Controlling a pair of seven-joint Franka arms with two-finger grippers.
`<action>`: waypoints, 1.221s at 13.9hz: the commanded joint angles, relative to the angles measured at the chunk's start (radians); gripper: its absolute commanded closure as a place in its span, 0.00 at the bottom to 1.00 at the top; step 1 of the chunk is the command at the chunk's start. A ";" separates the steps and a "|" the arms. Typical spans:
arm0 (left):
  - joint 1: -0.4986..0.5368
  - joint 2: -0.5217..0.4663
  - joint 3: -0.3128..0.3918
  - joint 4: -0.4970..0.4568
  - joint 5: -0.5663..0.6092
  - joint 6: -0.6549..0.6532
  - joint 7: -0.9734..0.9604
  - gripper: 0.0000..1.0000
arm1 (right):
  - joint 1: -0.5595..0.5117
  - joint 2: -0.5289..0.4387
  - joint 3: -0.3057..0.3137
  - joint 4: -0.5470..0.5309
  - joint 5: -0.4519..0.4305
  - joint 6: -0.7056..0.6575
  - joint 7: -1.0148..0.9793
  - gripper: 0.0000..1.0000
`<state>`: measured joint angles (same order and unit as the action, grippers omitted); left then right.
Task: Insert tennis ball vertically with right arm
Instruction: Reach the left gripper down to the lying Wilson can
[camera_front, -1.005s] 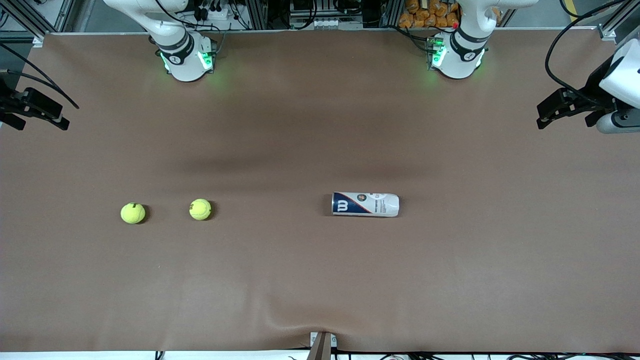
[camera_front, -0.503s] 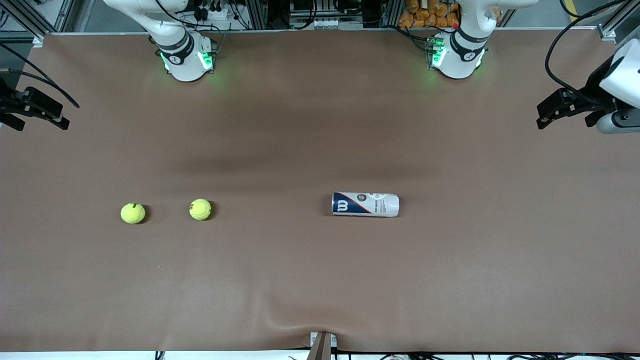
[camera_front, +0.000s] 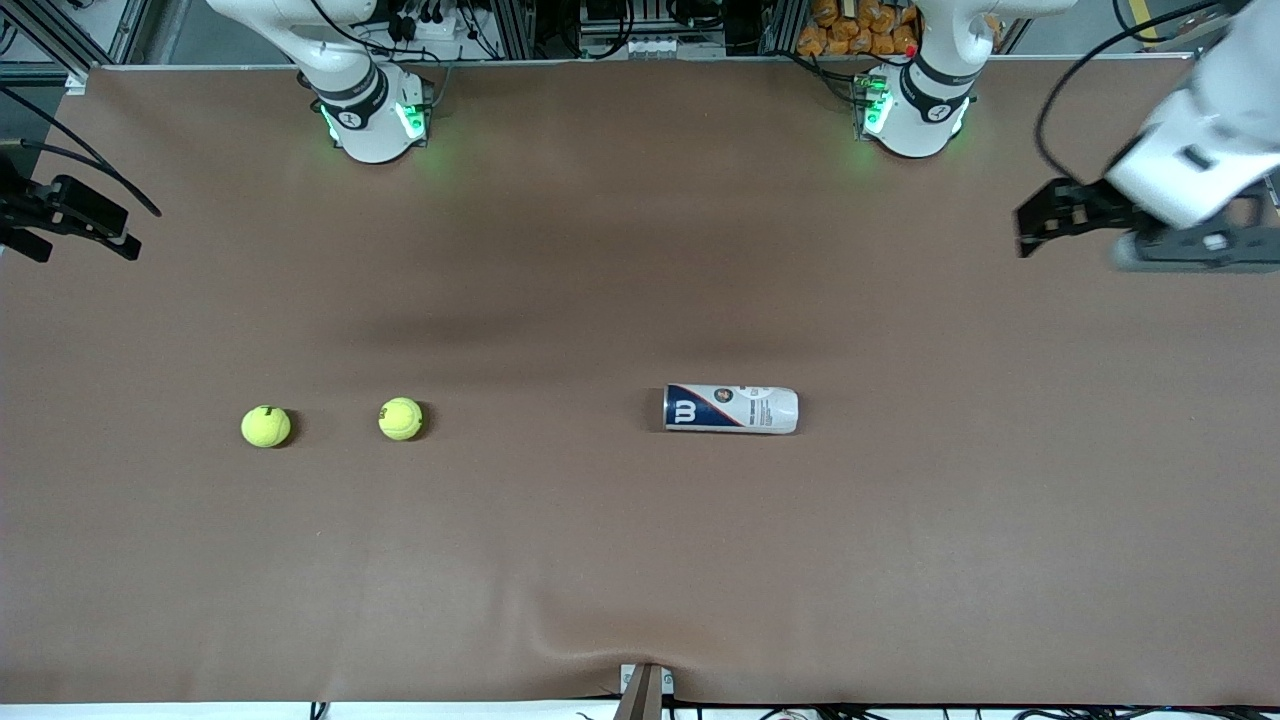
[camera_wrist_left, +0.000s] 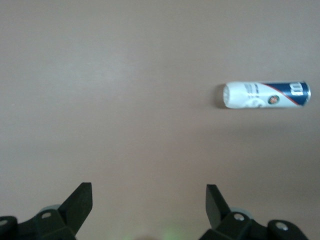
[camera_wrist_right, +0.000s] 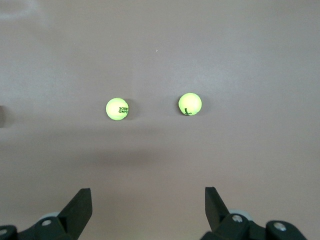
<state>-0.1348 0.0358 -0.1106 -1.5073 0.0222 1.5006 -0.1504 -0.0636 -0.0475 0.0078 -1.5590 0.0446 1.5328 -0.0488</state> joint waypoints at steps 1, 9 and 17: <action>-0.003 0.074 -0.092 0.010 0.007 0.021 0.002 0.00 | 0.002 -0.020 0.000 -0.022 -0.012 0.010 -0.014 0.00; -0.183 0.402 -0.182 0.137 0.134 0.141 0.041 0.00 | -0.001 -0.017 -0.002 -0.023 -0.012 -0.011 -0.014 0.00; -0.273 0.507 -0.175 0.165 0.274 0.210 0.261 0.00 | 0.048 0.006 0.001 -0.023 -0.011 -0.042 0.000 0.00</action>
<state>-0.3838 0.5347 -0.2934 -1.3743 0.2565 1.7194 0.0604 -0.0372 -0.0444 0.0113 -1.5701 0.0422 1.4918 -0.0512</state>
